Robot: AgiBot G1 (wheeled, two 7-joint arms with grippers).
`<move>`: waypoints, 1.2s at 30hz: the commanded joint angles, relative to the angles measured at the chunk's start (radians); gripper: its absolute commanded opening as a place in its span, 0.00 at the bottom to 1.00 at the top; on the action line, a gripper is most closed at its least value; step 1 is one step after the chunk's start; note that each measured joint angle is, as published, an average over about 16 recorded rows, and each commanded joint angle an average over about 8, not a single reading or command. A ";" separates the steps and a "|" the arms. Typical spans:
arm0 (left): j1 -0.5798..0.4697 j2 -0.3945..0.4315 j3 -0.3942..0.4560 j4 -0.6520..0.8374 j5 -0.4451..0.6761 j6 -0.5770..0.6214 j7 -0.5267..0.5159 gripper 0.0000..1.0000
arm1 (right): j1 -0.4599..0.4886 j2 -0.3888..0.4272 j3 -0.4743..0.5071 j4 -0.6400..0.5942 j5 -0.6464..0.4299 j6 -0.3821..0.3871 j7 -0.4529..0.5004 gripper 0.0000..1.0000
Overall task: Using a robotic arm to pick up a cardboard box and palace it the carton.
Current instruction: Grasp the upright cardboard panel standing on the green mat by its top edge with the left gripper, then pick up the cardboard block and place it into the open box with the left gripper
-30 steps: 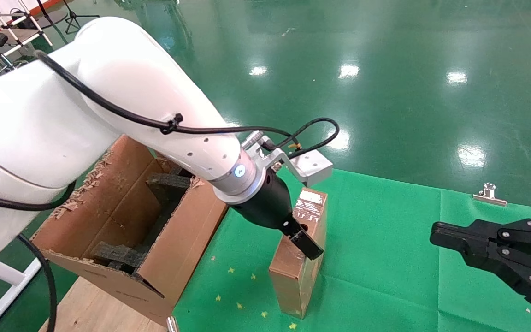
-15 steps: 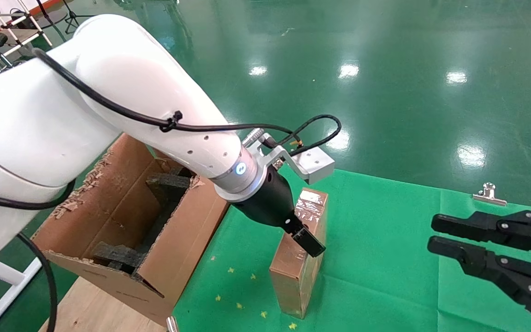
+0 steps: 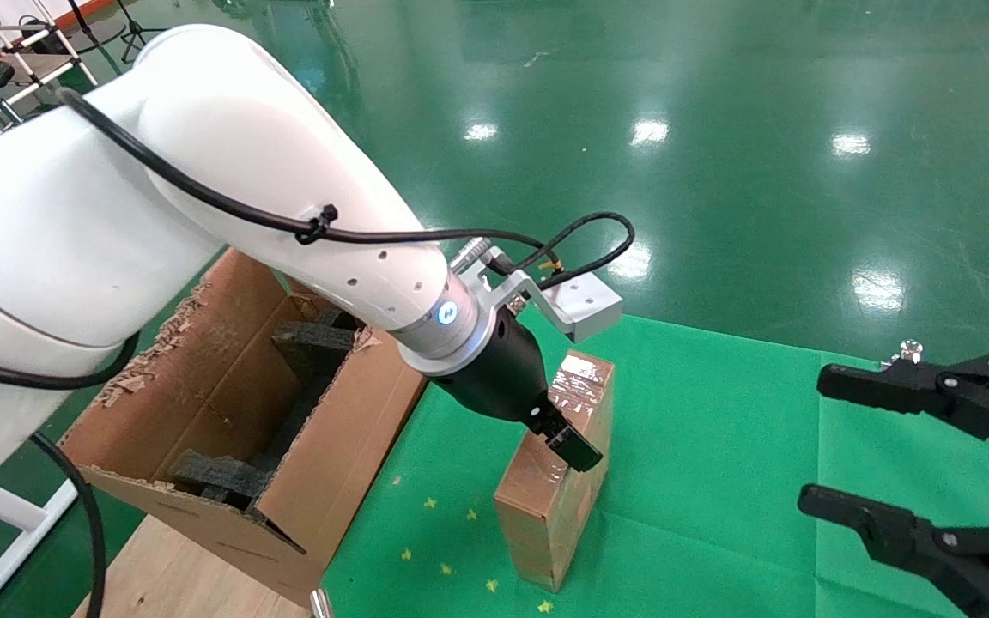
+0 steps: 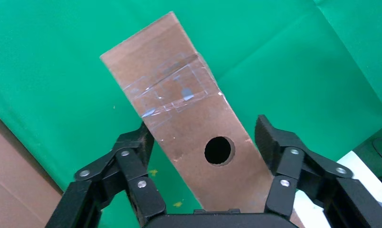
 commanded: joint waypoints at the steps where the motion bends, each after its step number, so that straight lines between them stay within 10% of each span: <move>1: 0.001 0.001 0.000 0.001 0.000 0.000 -0.002 0.00 | 0.000 0.000 0.000 0.000 0.000 0.000 0.000 1.00; 9: -0.038 -0.050 -0.021 0.025 -0.027 0.011 0.101 0.00 | 0.000 0.000 0.000 0.000 0.000 0.000 0.000 1.00; 23: -0.311 -0.334 -0.181 0.362 -0.153 0.080 0.596 0.00 | 0.000 0.000 -0.001 0.000 0.000 0.000 0.000 1.00; 36: -0.492 -0.350 -0.057 0.810 0.015 0.067 0.897 0.00 | 0.000 0.000 -0.001 0.000 0.001 0.000 0.000 1.00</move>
